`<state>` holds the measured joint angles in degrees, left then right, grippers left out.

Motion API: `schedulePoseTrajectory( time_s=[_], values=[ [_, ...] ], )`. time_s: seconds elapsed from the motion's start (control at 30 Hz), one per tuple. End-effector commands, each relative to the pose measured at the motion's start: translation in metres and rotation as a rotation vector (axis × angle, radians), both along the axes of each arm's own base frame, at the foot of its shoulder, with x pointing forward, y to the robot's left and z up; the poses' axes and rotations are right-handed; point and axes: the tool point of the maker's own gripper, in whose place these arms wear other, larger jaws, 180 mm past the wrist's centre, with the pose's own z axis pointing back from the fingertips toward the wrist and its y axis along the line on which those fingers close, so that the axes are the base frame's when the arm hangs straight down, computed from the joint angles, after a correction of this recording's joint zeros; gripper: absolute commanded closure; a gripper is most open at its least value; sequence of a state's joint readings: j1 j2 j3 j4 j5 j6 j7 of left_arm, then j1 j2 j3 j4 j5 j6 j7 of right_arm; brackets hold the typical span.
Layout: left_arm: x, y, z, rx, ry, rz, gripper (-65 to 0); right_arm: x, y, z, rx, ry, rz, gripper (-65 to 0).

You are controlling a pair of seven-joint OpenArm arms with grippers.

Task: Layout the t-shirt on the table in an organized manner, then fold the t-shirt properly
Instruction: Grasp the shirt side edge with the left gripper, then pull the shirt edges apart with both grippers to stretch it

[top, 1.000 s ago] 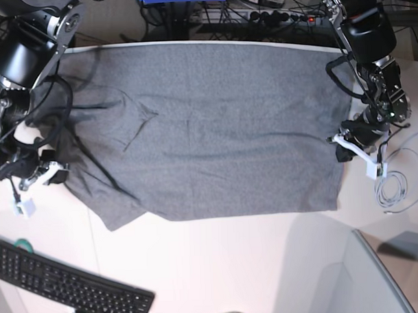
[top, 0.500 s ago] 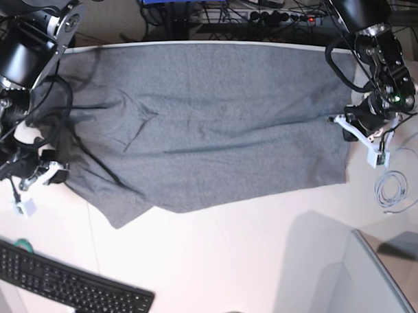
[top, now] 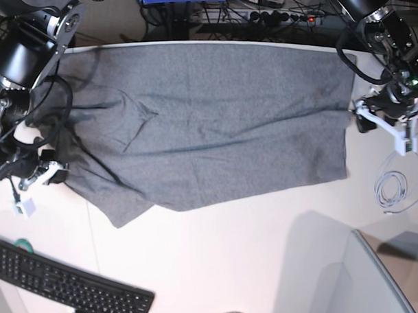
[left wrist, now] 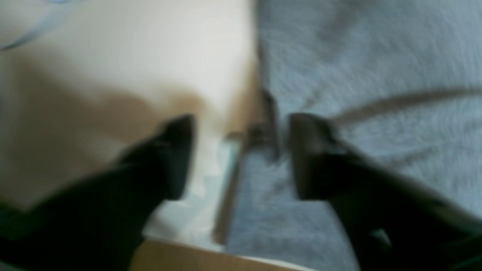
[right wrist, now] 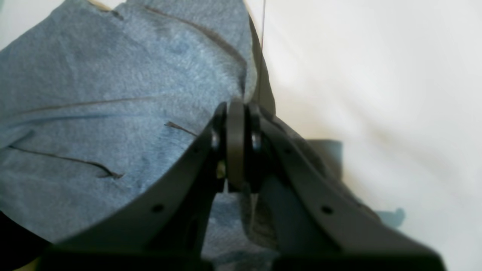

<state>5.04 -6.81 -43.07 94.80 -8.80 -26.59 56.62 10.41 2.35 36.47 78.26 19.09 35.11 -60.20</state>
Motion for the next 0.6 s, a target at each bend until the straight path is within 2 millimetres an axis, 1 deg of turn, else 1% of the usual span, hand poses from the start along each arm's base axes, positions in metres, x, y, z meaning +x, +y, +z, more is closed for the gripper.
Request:
schedulePoseTrajectory(
  time_s=[0.0, 0.03, 0.07, 0.17, 0.3, 0.37, 0.43, 0.53, 0.57],
  values=[
    [0.012, 0.008, 0.021, 0.029, -0.067, 0.008, -46.1, 0.014, -0.004, 0.015, -0.006, -0.058, -0.001, -0.2],
    [0.011, 0.012, 0.024, 0.033, -0.075, 0.020, -46.7, 0.014, -0.004, 0.015, -0.006, -0.058, -0.001, -0.2],
    [0.018, 0.016, 0.028, 0.035, -0.093, 0.025, -46.4, 0.014, -0.004, 0.015, -0.006, -0.058, -0.001, -0.2],
    [0.046, 0.021, 0.024, -0.016, -0.147, 0.042, -46.4, 0.014, -0.004, 0.015, -0.006, -0.059, 0.000, -0.2],
    [0.089, 0.028, 0.008, -0.111, -0.254, 0.078, -46.4, 0.014, -0.004, 0.015, -0.006, -0.059, 0.000, -0.2],
    [0.103, 0.030, -0.004, -0.155, -0.291, 0.095, -46.4, 0.014, -0.004, 0.015, -0.007, -0.059, 0.000, -0.2],
    [0.116, 0.024, -0.015, -0.184, -0.295, 0.071, -46.4, 0.014, -0.005, 0.015, -0.009, -0.057, 0.000, -0.2],
    [0.128, 0.006, -0.036, -0.205, -0.277, 0.010, -46.4, 0.014, -0.006, 0.015, -0.010, -0.057, -0.001, -0.2],
    [0.132, 0.000, -0.039, -0.214, -0.284, 0.000, -46.4, 0.014, -0.006, 0.015, -0.010, -0.057, -0.001, -0.2]
  ],
)
